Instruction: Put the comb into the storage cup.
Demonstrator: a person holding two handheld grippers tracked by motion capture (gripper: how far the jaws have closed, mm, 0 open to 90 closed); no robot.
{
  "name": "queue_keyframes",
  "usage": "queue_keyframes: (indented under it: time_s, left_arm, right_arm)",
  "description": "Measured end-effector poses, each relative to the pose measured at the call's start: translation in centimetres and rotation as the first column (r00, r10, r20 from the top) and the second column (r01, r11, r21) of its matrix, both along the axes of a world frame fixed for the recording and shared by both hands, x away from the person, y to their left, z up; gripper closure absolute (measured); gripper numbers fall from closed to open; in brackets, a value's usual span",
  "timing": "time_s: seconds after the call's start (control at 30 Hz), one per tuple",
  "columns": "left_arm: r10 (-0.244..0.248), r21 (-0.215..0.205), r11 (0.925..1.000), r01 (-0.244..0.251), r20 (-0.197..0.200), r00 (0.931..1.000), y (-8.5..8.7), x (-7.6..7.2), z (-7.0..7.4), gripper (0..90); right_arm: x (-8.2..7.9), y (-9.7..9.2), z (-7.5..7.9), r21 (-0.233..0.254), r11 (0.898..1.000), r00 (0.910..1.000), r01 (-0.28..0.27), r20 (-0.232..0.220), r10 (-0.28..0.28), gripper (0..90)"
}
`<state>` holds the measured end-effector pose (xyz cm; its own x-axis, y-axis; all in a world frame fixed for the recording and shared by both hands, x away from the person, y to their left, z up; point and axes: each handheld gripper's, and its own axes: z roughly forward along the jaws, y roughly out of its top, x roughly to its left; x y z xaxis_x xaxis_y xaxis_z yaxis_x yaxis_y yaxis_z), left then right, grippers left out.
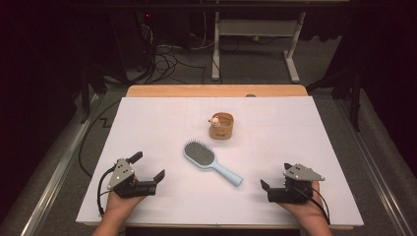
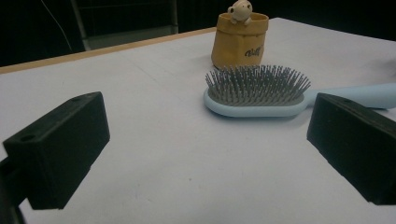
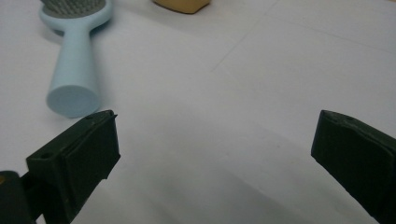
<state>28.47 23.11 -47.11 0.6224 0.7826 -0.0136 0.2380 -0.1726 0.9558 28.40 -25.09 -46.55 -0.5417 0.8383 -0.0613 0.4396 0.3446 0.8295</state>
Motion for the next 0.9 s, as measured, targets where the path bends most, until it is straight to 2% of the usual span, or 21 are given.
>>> queue_keyframes:
  time_s: [0.2, 0.43, 0.9]
  left_arm:
    - [-0.001, -0.005, 1.0000, 0.001, 0.000, 1.0000, 0.0, 0.0, 0.0, 0.0]
    - [-0.004, -0.007, 1.0000, 0.004, -0.002, 1.0000, -0.1, 0.0, 0.0, 0.0]
    - [-0.013, -0.010, 0.9999, 0.013, -0.008, 0.9999, -0.2, 0.1, -0.1, 0.0]
  right_arm:
    - [-0.2, 1.4, 0.2, 0.053, 0.996, 0.9972, -0.072, -0.017, 0.073, 3.0]
    - [0.1, 3.3, 0.2, 0.056, 0.991, 0.9922, -0.120, -0.026, 0.122, 6.2]
    - [0.8, 5.7, -0.1, 0.045, 0.985, 0.9835, -0.167, -0.063, 0.169, 18.0]
